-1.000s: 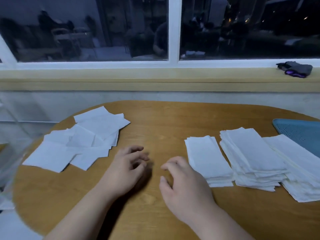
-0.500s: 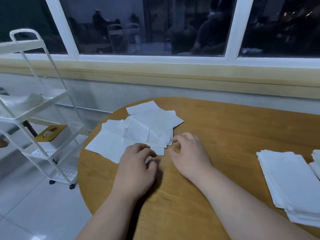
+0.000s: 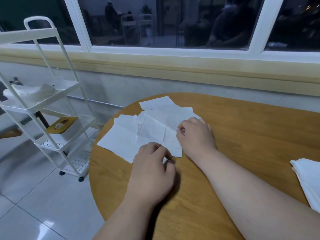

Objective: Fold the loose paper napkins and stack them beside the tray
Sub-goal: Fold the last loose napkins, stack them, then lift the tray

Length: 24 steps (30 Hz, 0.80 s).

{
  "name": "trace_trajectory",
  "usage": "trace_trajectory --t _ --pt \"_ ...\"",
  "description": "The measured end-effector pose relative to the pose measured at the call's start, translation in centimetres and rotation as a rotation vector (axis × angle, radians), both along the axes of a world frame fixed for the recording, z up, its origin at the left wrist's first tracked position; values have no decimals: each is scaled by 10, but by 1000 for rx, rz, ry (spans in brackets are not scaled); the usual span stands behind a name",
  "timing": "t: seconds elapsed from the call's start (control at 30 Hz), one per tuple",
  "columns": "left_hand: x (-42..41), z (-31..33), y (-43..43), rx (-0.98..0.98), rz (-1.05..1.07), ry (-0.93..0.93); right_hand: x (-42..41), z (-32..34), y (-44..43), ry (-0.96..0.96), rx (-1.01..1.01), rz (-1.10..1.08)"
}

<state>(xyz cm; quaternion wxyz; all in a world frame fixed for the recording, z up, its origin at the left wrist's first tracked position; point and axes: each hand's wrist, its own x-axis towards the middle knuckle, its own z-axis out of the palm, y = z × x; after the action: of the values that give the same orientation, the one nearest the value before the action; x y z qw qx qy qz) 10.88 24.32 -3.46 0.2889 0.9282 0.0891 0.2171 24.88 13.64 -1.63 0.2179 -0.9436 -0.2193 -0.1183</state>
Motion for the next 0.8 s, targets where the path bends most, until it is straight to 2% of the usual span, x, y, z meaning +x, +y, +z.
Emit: trace_trajectory --t 0.13,0.27,0.5,0.7,0.8 --pt "0 -1 1 47 -5 -34 -15 7 -21 -114 64 -10" --pt "-4 -1 1 129 -37 -79 -53 6 -66 -206 6 7" --pt "-35 4 -63 326 -370 -28 -142 -1 -146 -268 -42 -17" --pt "-60 7 -104 294 -467 -109 -199 -8 -190 -174 11 65" --pt "-70 15 -102 7 -503 -3 -206 -7 -216 -55 17 88"
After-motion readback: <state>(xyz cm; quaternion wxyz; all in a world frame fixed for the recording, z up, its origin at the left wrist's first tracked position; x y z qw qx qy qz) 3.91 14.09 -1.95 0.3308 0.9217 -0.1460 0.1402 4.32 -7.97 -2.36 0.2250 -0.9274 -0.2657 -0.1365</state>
